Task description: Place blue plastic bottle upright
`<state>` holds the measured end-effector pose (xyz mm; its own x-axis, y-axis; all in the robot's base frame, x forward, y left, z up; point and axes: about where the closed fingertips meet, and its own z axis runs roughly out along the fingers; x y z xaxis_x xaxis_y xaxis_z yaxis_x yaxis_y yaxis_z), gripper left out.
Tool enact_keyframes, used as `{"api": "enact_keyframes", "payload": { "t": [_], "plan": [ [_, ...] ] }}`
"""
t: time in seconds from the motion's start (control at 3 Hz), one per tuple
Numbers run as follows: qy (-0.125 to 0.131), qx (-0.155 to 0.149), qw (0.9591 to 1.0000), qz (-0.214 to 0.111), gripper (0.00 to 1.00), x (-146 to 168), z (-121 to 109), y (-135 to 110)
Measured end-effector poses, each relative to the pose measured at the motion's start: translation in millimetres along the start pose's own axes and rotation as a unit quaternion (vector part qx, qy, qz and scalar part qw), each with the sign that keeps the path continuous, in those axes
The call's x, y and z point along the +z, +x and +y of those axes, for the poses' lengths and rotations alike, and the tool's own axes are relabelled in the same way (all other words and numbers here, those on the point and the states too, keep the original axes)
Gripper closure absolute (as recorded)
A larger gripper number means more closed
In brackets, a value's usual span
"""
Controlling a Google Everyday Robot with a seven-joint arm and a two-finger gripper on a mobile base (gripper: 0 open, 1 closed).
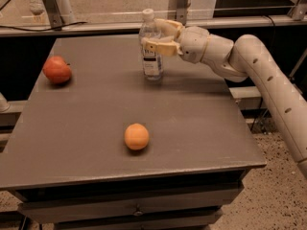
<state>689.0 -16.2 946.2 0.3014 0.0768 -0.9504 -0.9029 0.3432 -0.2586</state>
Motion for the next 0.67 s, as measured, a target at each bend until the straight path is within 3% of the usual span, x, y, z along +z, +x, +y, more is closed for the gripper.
{"api": "enact_keyframes", "payload": {
  "t": [0.67],
  "plan": [
    [0.000,0.000,1.0000,0.000,0.59,0.7,-1.1,-4.0]
  ]
}}
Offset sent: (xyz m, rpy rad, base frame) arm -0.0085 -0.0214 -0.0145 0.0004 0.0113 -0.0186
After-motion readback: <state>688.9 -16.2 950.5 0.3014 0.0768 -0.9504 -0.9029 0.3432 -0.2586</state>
